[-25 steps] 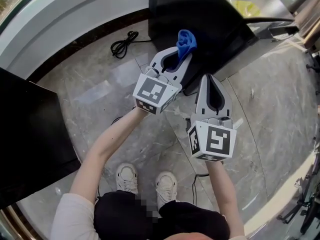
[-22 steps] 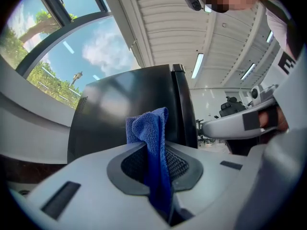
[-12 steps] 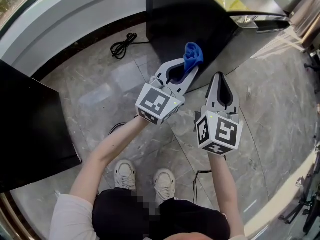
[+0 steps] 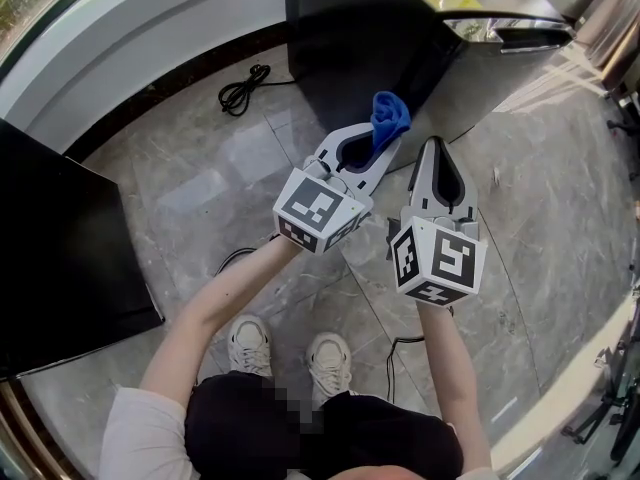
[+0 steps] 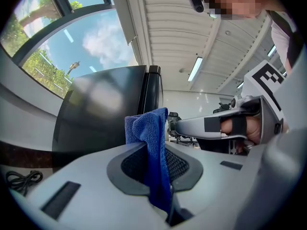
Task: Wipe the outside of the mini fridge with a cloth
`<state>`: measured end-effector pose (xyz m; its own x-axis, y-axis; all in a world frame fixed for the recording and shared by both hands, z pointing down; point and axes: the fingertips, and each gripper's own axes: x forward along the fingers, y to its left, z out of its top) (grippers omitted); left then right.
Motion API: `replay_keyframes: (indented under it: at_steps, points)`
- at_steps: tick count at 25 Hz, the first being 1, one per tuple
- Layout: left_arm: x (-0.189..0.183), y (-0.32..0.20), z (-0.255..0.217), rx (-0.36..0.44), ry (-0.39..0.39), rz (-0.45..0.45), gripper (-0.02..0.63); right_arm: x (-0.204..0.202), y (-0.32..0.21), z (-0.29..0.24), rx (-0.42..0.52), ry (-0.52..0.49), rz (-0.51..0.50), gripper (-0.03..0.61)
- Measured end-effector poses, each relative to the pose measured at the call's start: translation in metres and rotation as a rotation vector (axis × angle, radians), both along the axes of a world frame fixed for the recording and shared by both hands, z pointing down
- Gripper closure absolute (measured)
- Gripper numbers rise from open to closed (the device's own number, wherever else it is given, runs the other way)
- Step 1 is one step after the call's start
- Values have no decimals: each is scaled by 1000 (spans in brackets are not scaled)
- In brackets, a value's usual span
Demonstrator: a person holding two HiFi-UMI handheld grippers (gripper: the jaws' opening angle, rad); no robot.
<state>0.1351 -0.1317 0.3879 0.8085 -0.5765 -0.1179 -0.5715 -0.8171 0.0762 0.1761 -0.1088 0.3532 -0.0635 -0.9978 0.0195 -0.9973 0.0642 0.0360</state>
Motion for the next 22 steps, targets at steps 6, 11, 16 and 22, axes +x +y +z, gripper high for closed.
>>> replay_keyframes:
  at_steps: [6, 11, 16, 22]
  points:
    - [7, 8, 0, 18, -19, 25, 557, -4, 0, 1, -6, 3, -13, 568]
    - [5, 9, 0, 5, -1, 26, 557, -7, 2, 1, -6, 2, -16, 567]
    - [-15, 3, -1, -1, 44, -20, 557, -14, 0, 2, -7, 7, -33, 567]
    - [-69, -42, 4, -30, 78, -170, 557, -30, -10, 16, -41, 2, -66, 567]
